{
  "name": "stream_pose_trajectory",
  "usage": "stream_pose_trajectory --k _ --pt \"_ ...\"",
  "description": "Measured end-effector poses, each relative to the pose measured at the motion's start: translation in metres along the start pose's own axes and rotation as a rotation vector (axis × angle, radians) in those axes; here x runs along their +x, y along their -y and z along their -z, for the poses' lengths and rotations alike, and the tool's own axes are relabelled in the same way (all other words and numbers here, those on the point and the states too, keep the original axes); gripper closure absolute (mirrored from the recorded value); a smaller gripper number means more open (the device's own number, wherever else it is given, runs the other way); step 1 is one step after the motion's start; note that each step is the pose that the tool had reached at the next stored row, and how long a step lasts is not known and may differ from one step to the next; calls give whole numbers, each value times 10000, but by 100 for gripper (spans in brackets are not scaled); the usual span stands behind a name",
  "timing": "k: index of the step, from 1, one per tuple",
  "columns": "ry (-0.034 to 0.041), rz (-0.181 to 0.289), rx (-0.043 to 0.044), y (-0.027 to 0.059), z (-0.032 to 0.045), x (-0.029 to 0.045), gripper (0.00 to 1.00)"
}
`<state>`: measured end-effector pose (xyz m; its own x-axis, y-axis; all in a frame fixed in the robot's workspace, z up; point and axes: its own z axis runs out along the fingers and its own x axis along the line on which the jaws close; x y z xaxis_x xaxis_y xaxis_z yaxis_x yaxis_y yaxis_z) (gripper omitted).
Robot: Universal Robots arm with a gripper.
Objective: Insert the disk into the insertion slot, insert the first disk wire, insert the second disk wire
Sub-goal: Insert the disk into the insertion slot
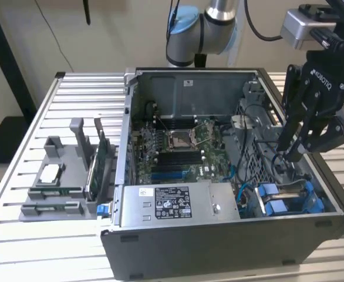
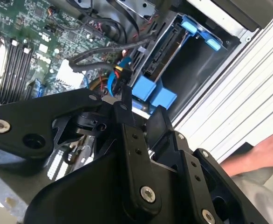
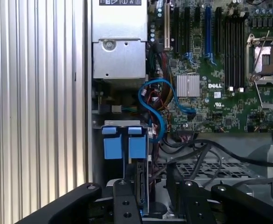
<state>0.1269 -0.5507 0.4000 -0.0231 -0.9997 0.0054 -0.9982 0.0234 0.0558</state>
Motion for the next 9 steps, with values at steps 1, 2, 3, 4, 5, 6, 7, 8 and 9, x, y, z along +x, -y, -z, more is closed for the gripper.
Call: stream_pose_trajectory --k 1,2,3,4,5,6,7,8,9 --pt "0 -2 0 -1 1 -22 60" --pt "0 -4 0 -2 1 -49 60" --pt "0 -5 0 -3 1 -84 60" --pt "-1 -6 0 -4 2 -118 60" --pt "-2 -6 0 -5 2 -143 60" --pt "-2 -6 0 -5 1 -159 60" --pt "3 -6 0 -4 -4 -163 60" --pt "43 -3 -1 2 -8 -162 60" --pt "169 4 -4 8 -10 -159 60"
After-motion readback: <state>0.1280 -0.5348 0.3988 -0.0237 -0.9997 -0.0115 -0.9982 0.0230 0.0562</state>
